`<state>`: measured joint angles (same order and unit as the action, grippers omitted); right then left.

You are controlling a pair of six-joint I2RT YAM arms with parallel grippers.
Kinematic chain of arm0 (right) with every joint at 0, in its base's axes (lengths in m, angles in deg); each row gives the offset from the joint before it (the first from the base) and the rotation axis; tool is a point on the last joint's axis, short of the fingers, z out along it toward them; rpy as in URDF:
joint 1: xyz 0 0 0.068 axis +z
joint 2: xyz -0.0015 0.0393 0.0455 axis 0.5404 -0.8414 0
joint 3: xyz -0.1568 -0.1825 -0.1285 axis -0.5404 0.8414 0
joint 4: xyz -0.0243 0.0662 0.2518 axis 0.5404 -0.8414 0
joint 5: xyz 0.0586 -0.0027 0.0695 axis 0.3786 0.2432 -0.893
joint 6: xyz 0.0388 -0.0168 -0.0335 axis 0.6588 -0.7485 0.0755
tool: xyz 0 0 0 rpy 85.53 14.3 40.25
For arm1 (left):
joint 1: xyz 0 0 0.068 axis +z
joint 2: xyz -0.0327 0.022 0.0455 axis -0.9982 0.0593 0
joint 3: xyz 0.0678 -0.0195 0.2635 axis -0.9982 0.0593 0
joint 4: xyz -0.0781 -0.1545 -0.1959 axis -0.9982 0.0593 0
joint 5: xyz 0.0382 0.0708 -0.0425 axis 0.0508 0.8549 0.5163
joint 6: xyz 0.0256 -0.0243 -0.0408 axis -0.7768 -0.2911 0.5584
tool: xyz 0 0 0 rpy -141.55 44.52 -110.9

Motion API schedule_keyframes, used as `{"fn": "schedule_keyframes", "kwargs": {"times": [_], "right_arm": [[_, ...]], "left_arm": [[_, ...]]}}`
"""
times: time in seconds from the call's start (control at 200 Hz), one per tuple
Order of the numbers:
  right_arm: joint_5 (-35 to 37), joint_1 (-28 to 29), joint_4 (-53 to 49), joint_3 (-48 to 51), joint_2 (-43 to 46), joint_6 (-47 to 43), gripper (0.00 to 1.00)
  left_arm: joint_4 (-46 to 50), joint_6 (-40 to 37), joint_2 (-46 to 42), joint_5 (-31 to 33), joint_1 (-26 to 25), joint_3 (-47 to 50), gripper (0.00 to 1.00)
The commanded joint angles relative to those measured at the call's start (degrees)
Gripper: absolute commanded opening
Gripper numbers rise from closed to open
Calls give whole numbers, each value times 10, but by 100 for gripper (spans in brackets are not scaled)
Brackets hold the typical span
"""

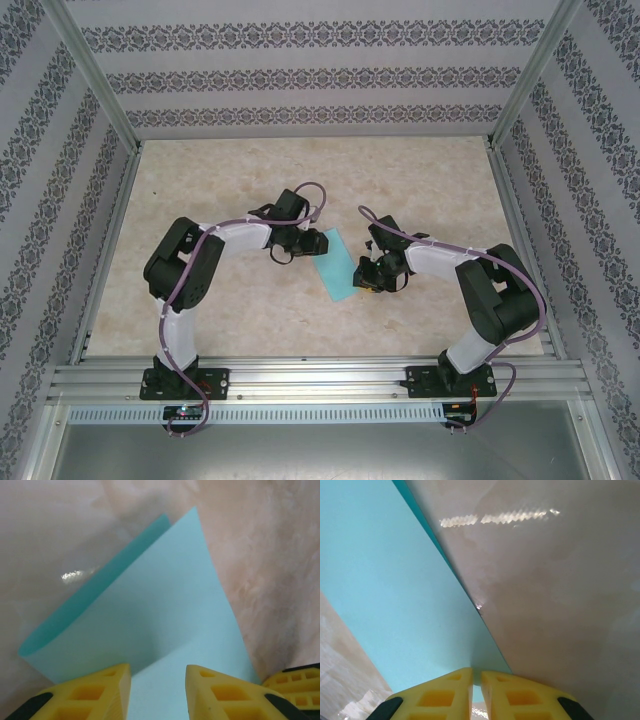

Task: Fold a paper plane with a square sheet of paper (fold left side to right side)
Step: First fold the square sheet of paper in half at the center of the table.

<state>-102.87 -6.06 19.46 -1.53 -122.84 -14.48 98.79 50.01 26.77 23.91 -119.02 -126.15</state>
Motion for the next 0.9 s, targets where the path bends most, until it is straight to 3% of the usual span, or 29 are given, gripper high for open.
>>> {"fn": "schedule_keyframes", "kwargs": {"times": [0.0,0.43,0.894], "right_arm": [[77,6,-35,21,-36,-5,17],[82,6,-37,26,-34,-5,17],[84,7,-40,26,-36,-8,17]], "left_arm": [[25,-25,11,28,-2,-19,35],[34,-33,22,65,3,-10,36],[69,-76,33,91,52,-48,42]]}}
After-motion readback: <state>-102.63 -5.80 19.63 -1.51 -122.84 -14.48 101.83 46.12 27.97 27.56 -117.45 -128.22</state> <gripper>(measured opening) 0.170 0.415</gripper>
